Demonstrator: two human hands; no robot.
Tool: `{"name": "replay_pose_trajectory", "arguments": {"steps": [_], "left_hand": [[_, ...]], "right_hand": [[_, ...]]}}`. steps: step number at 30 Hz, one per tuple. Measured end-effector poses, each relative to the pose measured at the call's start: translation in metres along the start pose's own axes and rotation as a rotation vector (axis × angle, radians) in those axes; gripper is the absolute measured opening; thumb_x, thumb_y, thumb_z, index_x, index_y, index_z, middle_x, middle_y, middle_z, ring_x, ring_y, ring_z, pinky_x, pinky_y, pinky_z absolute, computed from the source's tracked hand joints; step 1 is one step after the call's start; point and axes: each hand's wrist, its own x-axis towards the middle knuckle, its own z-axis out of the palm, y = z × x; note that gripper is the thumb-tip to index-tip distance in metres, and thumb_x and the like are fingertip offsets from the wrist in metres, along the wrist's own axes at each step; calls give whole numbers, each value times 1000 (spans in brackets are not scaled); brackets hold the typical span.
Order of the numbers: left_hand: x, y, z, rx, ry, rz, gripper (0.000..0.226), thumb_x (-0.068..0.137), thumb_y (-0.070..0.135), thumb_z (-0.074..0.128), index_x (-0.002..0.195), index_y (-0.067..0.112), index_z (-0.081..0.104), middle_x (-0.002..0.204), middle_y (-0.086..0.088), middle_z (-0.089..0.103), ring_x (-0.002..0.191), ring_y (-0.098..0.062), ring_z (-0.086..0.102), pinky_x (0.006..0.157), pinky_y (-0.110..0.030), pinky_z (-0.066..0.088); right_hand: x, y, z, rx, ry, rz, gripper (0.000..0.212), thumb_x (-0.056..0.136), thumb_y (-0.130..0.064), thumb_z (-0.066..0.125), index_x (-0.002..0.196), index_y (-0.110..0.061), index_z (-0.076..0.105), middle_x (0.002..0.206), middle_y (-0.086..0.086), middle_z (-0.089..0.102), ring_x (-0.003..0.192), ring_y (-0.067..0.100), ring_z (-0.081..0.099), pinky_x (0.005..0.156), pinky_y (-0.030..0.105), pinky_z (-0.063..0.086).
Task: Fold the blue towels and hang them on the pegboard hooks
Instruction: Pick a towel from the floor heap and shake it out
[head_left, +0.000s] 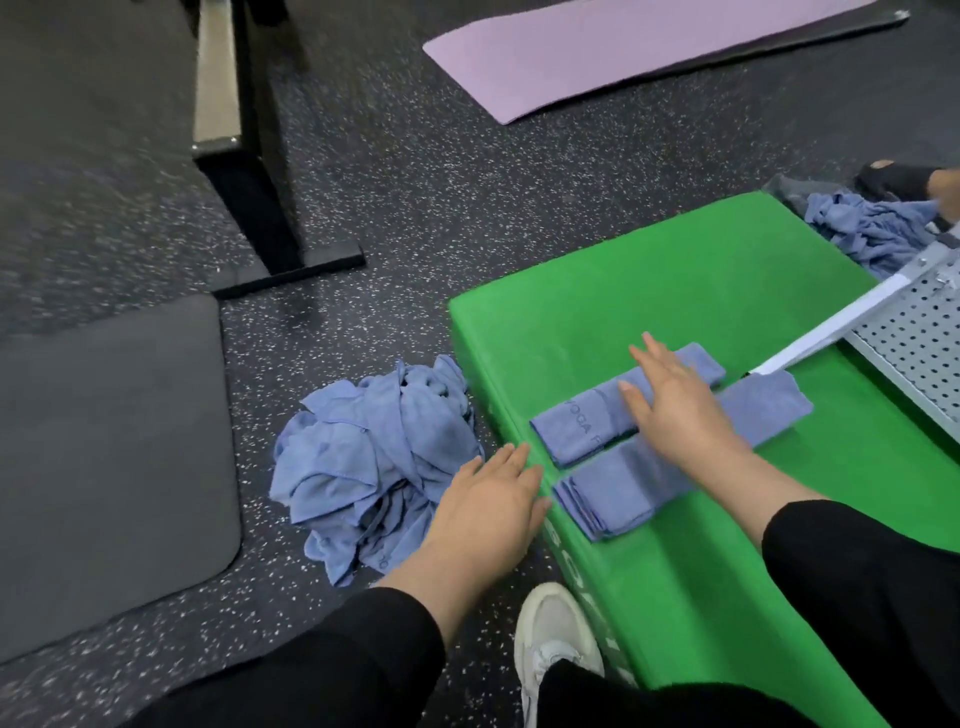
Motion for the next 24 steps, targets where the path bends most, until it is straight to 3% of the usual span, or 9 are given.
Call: {"name": "replay_pose_trajectory", "arguments": {"steps": [3, 6, 9, 14, 19, 24], "left_hand": [[-29, -49, -10, 21, 120, -121, 40, 101, 39, 32, 110, 17, 64, 123, -5, 66, 117, -28, 62, 88, -39, 48], [-68, -96, -21, -5, 119, -327, 27, 103, 36, 39, 94, 19, 58, 97, -3, 67, 94, -30, 63, 69, -36, 37], [-106, -136, -20, -36, 141, -510, 27, 103, 36, 40, 97, 18, 60, 102, -5, 67, 97, -32, 64, 67, -34, 34], [-145, -179, 2, -120, 190, -631, 29, 103, 32, 39, 101, 17, 63, 103, -7, 68, 96, -32, 64, 72, -37, 43], [-161, -198, 14, -267, 243, -693, 23, 102, 28, 41, 98, 15, 60, 97, -4, 63, 93, -30, 60, 75, -39, 49], [-167, -209, 23, -317, 269, -740, 21, 103, 28, 42, 99, 16, 59, 98, -3, 60, 92, -27, 59, 69, -34, 39]], "right_hand": [[16, -82, -7, -34, -147, -200, 53, 104, -33, 50, 152, -12, 41, 166, 5, 24, 149, 24, 33, 119, 33, 25], [27, -160, -2, -186, -324, -375, 51, 103, -38, 51, 149, -15, 45, 160, 7, 39, 141, 28, 43, 115, 35, 35], [33, -234, 10, -361, -432, -521, 48, 100, -41, 54, 142, -20, 49, 141, 11, 59, 126, 33, 56, 100, 41, 47], [47, -318, 57, -487, -489, -570, 45, 95, -40, 59, 134, -18, 57, 130, 12, 64, 121, 34, 58, 96, 43, 51], [35, -331, 144, -460, -515, -428, 48, 92, -42, 65, 128, -12, 55, 122, 8, 64, 116, 27, 59, 95, 38, 48], [20, -314, 192, -512, -377, -406, 39, 94, -34, 60, 129, -19, 52, 127, 5, 57, 120, 29, 58, 87, 39, 47]]}}
